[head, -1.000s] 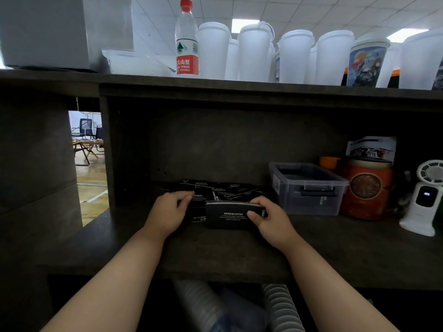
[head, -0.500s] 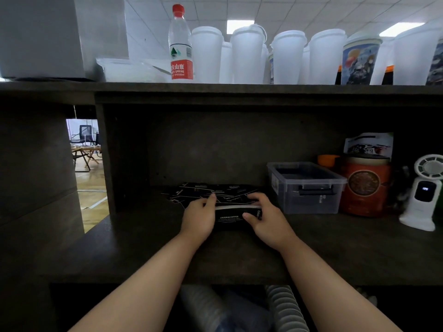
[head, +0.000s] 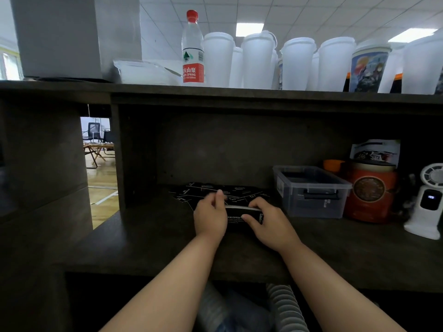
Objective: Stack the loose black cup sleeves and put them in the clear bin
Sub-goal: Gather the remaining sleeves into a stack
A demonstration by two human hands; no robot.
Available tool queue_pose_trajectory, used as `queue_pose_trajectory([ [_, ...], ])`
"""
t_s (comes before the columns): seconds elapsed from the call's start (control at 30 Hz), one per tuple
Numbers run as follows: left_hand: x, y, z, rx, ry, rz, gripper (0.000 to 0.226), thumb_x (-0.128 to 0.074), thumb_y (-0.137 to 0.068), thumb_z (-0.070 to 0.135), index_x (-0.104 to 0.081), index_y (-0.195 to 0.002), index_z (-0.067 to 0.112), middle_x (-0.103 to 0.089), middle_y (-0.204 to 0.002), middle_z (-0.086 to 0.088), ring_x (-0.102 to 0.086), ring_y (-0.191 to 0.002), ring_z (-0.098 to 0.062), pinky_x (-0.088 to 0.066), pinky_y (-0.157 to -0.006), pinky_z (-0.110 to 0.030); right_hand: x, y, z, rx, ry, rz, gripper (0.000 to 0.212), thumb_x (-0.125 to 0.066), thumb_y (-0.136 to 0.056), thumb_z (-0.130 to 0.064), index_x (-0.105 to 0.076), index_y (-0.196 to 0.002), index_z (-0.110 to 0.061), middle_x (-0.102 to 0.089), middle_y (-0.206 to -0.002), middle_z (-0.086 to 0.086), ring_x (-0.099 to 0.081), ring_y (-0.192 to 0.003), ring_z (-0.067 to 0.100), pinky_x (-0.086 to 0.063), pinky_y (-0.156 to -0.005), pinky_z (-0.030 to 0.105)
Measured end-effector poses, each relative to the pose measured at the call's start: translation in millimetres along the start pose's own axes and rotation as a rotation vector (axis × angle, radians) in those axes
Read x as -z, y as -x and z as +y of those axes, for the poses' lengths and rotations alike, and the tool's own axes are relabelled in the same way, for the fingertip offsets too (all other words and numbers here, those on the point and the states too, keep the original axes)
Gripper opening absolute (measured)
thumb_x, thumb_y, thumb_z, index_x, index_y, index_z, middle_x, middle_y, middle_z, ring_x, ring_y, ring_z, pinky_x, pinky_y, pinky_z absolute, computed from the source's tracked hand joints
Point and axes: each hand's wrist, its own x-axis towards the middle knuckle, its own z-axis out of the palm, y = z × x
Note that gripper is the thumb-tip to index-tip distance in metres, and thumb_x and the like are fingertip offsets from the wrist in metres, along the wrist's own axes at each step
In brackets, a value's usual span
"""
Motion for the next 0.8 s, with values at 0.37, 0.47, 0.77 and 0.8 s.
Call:
queue_pose_trajectory([
  [0.37,84,-41,-31,0.044,-0.233,0.2,0.047,-0.046,-0.102,0.034,-0.054,-0.06,0.014,-0.052,-0.061,-0.002,-0.051,-0.059,-0.015,-0.032,-0.058,-0.028,1,-7,14,-0.264,-0.012,0.09,0.025,-0.048,-0.097,-0.039,-0.055,-0.117,-0.025,-0.061,-0.112,0.001,-0.057,-0.096,0.011,-0.047,-0.079,0.027],
  [0.47,110,-44,-48,0.009,-0.254,0.304,0.049,-0.041,-0.103,0.036,-0.06,-0.069,0.007,-0.052,-0.063,-0.004,-0.05,-0.063,-0.02,-0.031,-0.061,-0.03,-8,-10,17,-0.317,0.141,-0.103,0.058,-0.057,-0.087,-0.054,-0.046,-0.135,-0.024,-0.051,-0.133,0.004,-0.045,-0.122,0.022,-0.042,-0.099,0.035],
  [0.77,108,-49,-57,-0.002,-0.23,0.292,0.05,-0.037,-0.104,0.037,-0.061,-0.076,0.004,-0.051,-0.065,-0.004,-0.048,-0.067,-0.021,-0.034,-0.067,-0.032,-3,-5,12,-0.488,0.126,0.058,0.053,-0.074,-0.08,-0.031,-0.044,-0.124,-0.021,-0.05,-0.125,0.009,-0.049,-0.116,0.026,-0.047,-0.095,0.037],
  [0.8,108,-50,-57,-0.007,-0.22,0.29,0.05,-0.037,-0.104,0.038,-0.062,-0.076,0.004,-0.054,-0.067,-0.006,-0.05,-0.068,-0.022,-0.035,-0.067,-0.032,-1,-3,9,-0.495,0.103,0.125,0.055,-0.075,-0.079,-0.023,-0.042,-0.123,-0.02,-0.044,-0.127,0.011,-0.05,-0.113,0.026,-0.048,-0.094,0.036],
])
